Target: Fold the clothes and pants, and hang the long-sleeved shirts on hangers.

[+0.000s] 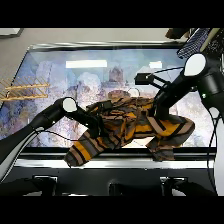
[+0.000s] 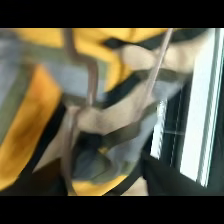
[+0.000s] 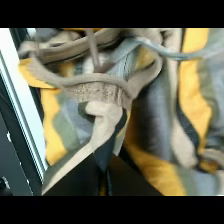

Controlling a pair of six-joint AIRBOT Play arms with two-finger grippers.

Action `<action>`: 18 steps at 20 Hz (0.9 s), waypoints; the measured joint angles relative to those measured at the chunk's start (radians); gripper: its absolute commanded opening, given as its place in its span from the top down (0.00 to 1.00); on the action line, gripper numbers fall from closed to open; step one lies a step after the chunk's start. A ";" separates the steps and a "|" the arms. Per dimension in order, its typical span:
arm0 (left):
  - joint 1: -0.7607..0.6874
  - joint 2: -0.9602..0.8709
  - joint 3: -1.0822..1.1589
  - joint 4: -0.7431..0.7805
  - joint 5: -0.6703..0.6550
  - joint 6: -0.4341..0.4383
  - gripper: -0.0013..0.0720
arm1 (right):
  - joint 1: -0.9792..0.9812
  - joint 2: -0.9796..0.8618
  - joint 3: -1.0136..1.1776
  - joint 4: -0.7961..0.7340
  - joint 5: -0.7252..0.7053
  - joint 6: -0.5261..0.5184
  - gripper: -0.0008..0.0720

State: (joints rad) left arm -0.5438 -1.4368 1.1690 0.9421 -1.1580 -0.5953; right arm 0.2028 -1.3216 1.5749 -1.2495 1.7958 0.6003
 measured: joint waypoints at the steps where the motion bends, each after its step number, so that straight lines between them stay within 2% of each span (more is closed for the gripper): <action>1: 0.016 0.001 0.006 0.002 0.017 -0.056 0.13 | 0.000 0.008 0.000 -0.010 0.001 0.000 0.97; 3: 0.063 0.008 0.026 0.005 0.029 -0.175 0.09 | 0.000 0.024 0.000 -0.023 0.003 0.016 0.97; 4: 0.095 0.018 0.035 0.005 0.034 -0.238 0.00 | 0.000 0.031 0.000 -0.032 0.004 0.031 0.97; 9: 0.299 0.109 -0.029 -0.042 0.056 -0.494 0.00 | 0.000 0.055 0.000 -0.049 -0.049 0.176 0.97; 13: 0.383 0.170 -0.268 -0.318 0.148 -0.571 0.00 | 0.000 0.063 0.000 -0.053 -0.087 0.336 0.97; 18: 0.238 0.146 -0.424 -0.642 0.335 -0.600 0.00 | 0.000 0.066 0.000 -0.052 -0.098 0.456 0.97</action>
State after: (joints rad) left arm -0.3061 -1.2907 0.7452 0.2996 -0.8227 -1.1957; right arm 0.2028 -1.2556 1.5749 -1.3018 1.6981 1.0561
